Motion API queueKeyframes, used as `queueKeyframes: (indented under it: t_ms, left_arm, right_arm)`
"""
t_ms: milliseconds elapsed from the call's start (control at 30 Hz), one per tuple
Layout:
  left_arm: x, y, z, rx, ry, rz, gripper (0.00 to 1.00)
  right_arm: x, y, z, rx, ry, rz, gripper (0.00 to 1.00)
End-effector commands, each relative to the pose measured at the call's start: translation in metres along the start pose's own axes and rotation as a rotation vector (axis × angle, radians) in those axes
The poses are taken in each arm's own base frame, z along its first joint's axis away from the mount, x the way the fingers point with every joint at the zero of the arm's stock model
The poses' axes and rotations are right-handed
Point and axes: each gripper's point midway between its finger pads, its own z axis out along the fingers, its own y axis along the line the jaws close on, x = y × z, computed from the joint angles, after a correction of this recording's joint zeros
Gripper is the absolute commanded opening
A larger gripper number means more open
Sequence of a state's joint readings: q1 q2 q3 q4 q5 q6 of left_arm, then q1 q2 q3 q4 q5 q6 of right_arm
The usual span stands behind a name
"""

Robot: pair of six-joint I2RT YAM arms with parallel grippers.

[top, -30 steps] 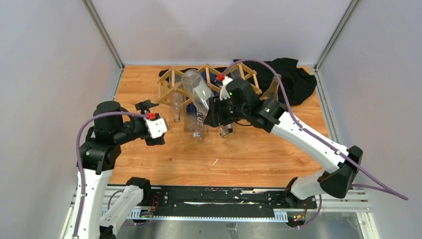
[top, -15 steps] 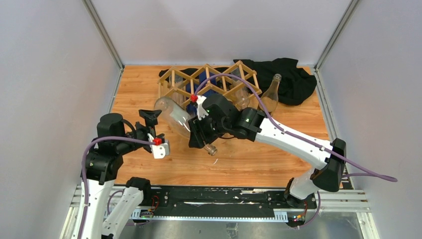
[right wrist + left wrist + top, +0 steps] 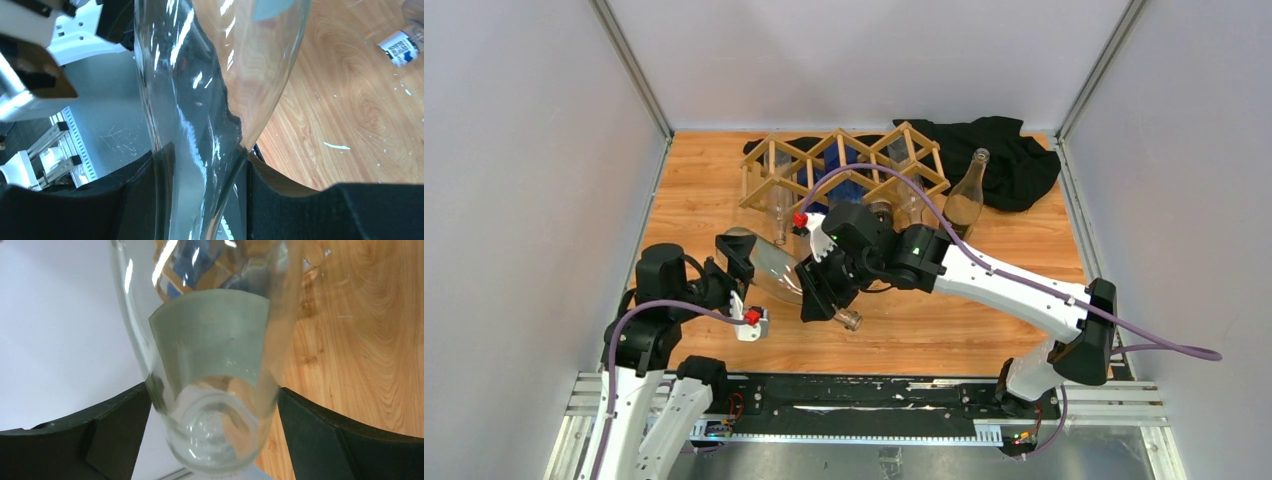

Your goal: Take the wine bottle off the wine rack

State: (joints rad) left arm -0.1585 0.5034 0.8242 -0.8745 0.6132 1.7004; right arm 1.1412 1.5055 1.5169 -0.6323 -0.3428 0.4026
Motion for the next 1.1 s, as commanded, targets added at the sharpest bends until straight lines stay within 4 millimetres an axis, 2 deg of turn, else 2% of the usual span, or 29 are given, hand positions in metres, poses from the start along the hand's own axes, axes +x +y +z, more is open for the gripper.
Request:
queueKeyframes:
  t_ms: [0,100,267,300,400,433,500,533,567,600,633,700,767,1067]
  left_arm:
    - [0.017,0.002,0.005,0.011,0.057,-0.036,1.0]
    - [0.02,0.0,0.007,0.019,0.067,-0.058,1.0]
    - [0.012,-0.001,0.007,0.002,0.032,-0.051,1.0]
    - [0.011,-0.001,0.007,-0.002,0.026,-0.046,0.97]
    - [0.011,-0.002,0.006,-0.002,0.029,-0.048,0.79]
    - [0.011,-0.002,0.006,-0.001,0.034,-0.049,0.71]
    - [0.013,0.002,0.005,-0.017,0.041,-0.054,0.45]
    - [0.013,0.005,0.004,-0.036,0.046,-0.069,0.31]
    - [0.014,0.011,0.002,-0.071,0.053,-0.08,0.19]
    - [0.015,0.023,0.0,-0.125,0.06,-0.083,0.08]
    - [0.016,0.03,-0.001,-0.169,0.066,-0.092,0.0]
    - [0.018,0.045,-0.005,-0.269,0.068,-0.122,0.0]
    - [0.016,0.057,-0.01,-0.351,0.053,-0.17,0.0]
    - [0.005,0.069,-0.018,-0.438,-0.02,-0.353,0.0]
  right_arm:
    - [-0.051,0.062,-0.025,-0.198,-0.199,-0.186,0.0]
    - [-0.044,0.07,-0.023,-0.23,-0.177,-0.21,0.0]
    - [-0.043,0.069,-0.022,-0.214,-0.174,-0.22,0.0]
    - [-0.043,0.069,-0.022,-0.213,-0.173,-0.219,0.0]
    - [-0.044,0.069,-0.021,-0.214,-0.174,-0.229,0.0]
    - [-0.044,0.069,-0.022,-0.214,-0.174,-0.235,0.0]
    - [-0.045,0.067,-0.023,-0.203,-0.178,-0.243,0.01]
    - [-0.046,0.065,-0.023,-0.195,-0.181,-0.245,0.07]
    - [-0.046,0.063,-0.024,-0.187,-0.184,-0.245,0.17]
    - [-0.047,0.061,-0.025,-0.183,-0.188,-0.243,0.38]
    - [-0.049,0.06,-0.027,-0.18,-0.194,-0.239,0.53]
    - [-0.053,0.057,-0.031,-0.174,-0.207,-0.226,0.73]
    - [-0.058,0.056,-0.037,-0.168,-0.227,-0.215,0.88]
    - [-0.079,0.046,-0.068,-0.111,-0.329,-0.202,0.94]
